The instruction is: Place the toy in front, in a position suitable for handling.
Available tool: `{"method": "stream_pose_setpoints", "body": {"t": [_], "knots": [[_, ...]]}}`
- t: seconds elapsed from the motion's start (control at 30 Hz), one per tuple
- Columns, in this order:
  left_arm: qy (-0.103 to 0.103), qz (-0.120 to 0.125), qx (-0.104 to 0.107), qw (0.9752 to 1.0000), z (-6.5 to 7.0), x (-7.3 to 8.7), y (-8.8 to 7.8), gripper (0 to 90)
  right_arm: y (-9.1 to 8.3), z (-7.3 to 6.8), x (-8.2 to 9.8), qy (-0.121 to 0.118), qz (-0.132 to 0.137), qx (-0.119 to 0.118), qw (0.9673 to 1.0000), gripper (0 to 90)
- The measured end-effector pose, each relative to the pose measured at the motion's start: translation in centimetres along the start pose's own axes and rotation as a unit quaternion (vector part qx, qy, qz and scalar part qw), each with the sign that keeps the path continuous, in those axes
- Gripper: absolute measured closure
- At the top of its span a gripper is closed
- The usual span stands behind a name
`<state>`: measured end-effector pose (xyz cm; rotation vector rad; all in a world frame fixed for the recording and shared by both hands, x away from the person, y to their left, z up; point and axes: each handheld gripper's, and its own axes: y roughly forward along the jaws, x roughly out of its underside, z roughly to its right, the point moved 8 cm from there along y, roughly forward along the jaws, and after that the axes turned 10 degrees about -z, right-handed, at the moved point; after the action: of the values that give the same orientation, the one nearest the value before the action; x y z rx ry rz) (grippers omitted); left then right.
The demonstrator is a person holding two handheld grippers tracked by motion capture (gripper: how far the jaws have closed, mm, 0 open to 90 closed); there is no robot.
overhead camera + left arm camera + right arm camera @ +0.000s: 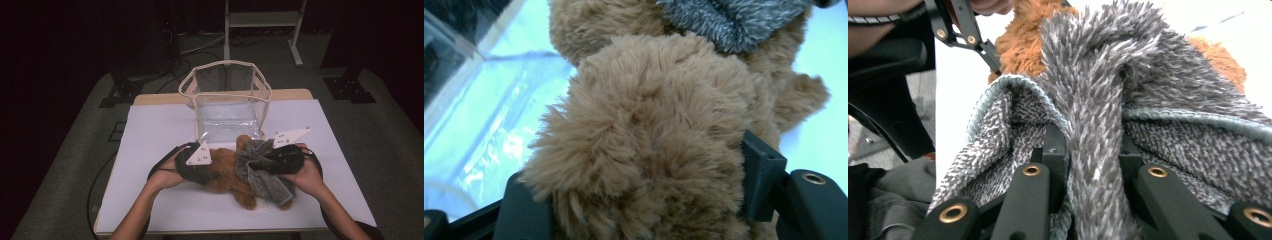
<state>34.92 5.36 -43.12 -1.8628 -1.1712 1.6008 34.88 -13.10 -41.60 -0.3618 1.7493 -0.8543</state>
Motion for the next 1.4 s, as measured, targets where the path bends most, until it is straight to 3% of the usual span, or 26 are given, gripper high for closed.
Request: {"method": "stream_pose_setpoints", "body": {"t": [0.07,0.13,0.2,0.27,0.4,0.53,0.63,0.77,0.87,0.93,1.0,1.13,1.4], "knots": [[-0.005,0.009,0.022,0.9997,0.7,0.7,0.0,27.4,1.1,-0.8,0.0,-0.008,-0.009,-0.012,0.9999,74.6],[-0.020,0.035,0.043,0.9983,1.1,0.7,-0.4,21.3,1.7,-1.8,0.4,-0.021,-0.020,-0.024,0.9993,74.7],[-0.032,0.053,0.048,0.9969,1.0,0.4,-0.5,19.3,1.6,-2.6,0.7,-0.028,-0.023,-0.032,0.9988,74.7],[-0.029,0.051,0.047,0.9972,1.2,0.3,-0.1,19.7,1.3,-3.0,0.8,-0.031,-0.029,-0.027,0.9987,74.6],[-0.015,0.049,0.042,0.9978,1.8,0.5,-0.2,28.1,0.2,-2.5,0.4,-0.036,-0.027,-0.018,0.9988,74.5],[-0.006,0.051,0.049,0.9975,2.2,1.0,-0.6,30.3,-1.7,-0.5,-0.5,-0.018,-0.002,-0.003,0.9998,74.4],[-0.007,0.053,0.052,0.9972,2.3,1.0,-0.8,29.3,-1.7,0.4,-0.5,-0.006,-0.004,-0.005,1.0000,74.3],[-0.015,0.049,0.058,0.9970,1.8,0.9,-0.9,19.5,0.1,-0.8,0.4,-0.013,-0.022,-0.024,0.9994,74.1],[-0.027,0.046,0.067,0.9963,1.6,0.4,-0.6,10.6,0.2,-1.8,0.9,-0.021,-0.019,-0.032,0.9991,74.2],[-0.020,0.049,0.073,0.9959,1.9,0.2,-0.2,12.6,0.0,-2.2,1.1,-0.025,-0.018,-0.033,0.9990,74.1],[-0.017,0.052,0.066,0.9964,2.1,0.2,0.1,17.4,-0.1,-2.4,1.2,-0.026,-0.016,-0.030,0.9991,74.1],[-0.021,0.053,0.063,0.9964,2.2,0.6,-0.2,28.9,-1.1,-1.7,1.4,-0.019,-0.005,-0.032,0.9993,74.2],[-0.033,0.052,0.057,0.9965,1.9,0.7,-0.2,29.6,-4.6,-0.6,2.7,-0.003,-0.003,0.005,1.0000,74.1]]}}
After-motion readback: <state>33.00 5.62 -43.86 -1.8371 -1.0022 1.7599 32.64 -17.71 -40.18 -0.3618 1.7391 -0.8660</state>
